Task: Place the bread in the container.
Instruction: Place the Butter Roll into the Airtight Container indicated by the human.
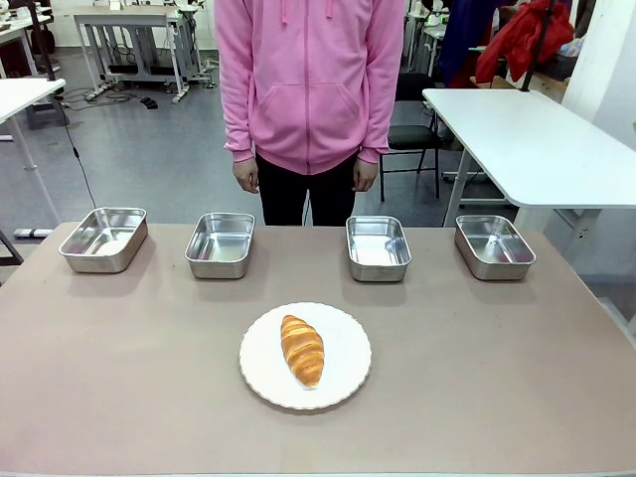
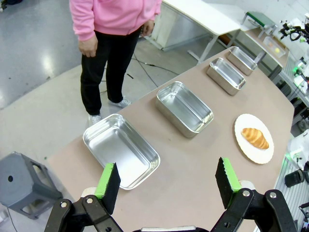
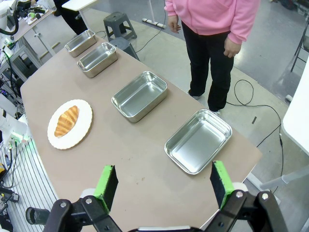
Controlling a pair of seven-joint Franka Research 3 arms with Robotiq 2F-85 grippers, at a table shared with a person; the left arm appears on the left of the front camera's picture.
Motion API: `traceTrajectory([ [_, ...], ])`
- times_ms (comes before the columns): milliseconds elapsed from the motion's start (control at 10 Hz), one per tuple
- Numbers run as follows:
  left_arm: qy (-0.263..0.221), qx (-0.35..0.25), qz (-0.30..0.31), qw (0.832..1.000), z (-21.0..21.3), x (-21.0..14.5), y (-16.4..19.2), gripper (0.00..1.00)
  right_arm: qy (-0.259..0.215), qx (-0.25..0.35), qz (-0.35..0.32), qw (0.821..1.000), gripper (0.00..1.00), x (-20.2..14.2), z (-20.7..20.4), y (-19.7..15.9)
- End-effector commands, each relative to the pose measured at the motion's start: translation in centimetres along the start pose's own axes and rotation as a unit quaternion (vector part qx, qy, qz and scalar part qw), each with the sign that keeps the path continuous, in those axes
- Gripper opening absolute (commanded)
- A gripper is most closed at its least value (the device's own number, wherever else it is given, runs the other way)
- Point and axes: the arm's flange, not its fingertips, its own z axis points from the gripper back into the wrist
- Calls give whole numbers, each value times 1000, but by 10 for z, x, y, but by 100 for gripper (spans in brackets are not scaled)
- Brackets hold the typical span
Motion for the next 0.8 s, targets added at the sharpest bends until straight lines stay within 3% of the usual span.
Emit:
traceTrajectory([
  [0, -6, -5, -4, 1000, 1, 0, -1, 100, -2, 1, 3, 1000, 100, 2, 0, 1],
  [700, -6, -5, -4, 1000, 1, 0, -1, 100, -2, 1, 3, 1000, 100, 2, 0, 1],
])
